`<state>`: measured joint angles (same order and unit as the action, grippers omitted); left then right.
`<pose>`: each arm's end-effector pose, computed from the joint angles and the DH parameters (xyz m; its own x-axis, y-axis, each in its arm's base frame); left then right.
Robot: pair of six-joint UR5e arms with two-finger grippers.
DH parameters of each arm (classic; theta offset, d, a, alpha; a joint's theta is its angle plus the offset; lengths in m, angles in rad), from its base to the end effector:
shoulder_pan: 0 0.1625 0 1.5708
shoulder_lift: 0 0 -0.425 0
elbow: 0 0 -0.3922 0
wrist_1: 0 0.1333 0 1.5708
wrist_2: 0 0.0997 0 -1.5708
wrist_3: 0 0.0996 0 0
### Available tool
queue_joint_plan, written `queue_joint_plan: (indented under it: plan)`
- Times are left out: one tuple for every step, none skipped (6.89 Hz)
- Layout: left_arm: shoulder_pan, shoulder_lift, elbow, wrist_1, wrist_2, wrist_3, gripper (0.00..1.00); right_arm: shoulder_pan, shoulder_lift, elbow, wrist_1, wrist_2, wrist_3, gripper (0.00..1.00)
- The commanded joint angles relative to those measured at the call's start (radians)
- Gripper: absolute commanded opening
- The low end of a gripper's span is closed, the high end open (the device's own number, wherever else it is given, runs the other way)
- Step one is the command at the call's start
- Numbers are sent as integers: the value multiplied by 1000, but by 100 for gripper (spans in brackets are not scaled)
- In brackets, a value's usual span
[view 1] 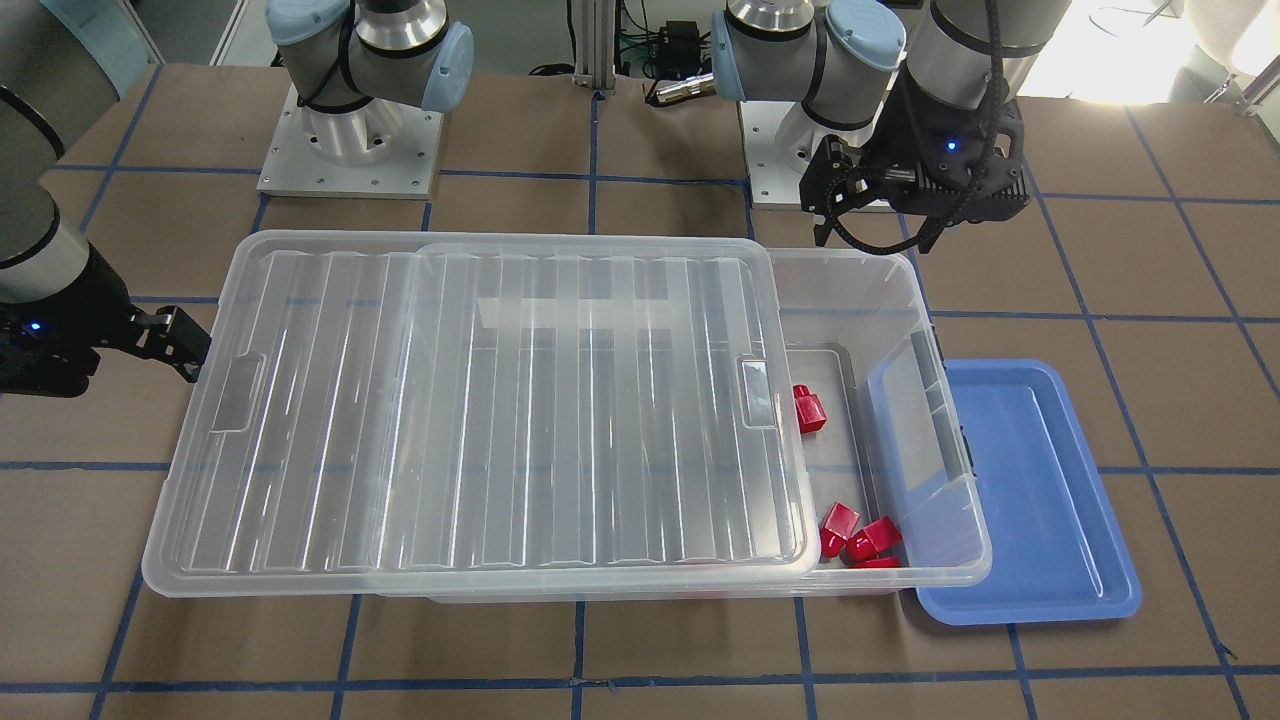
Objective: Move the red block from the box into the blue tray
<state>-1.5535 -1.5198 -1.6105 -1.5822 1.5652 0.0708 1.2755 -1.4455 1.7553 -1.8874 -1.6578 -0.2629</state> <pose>-0.1257 -0.4724 0.4918 -0.9986 0.0535 0.0056 0.0535 0.9986 -0.0003 -0.0341 -0.5405 0.3661 -0.9958 0.0319 0.0857 0.0334 0.9993 0.0160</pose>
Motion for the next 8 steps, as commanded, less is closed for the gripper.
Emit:
queue_joint_plan:
  plan:
    - [-14, -10, 0, 4, -8, -26, 100, -36, -3, 0, 2, 3, -33, 100]
    - [-17, -11, 0, 4, -13, -55, 100, -33, -9, -2, 2, 4, -30, 100]
    - [-16, -23, -12, 5, -8, -54, 100, -33, -10, -2, 5, 7, -24, 100]
    - [21, -42, -32, 26, -2, -61, 100, -33, -15, -7, 5, 16, -19, 100]
    - [33, -72, -57, 104, -4, -171, 100, -28, -32, -42, 36, 21, -18, 100]
    - [33, -82, -98, 114, 1, -237, 100, -16, -45, -90, 115, 48, -9, 100]
    - [33, -98, -150, 182, 1, -291, 100, 5, -53, -126, 167, 87, 13, 100]
    - [27, -115, -223, 282, -2, -395, 100, 49, -68, -161, 209, 98, 54, 100]
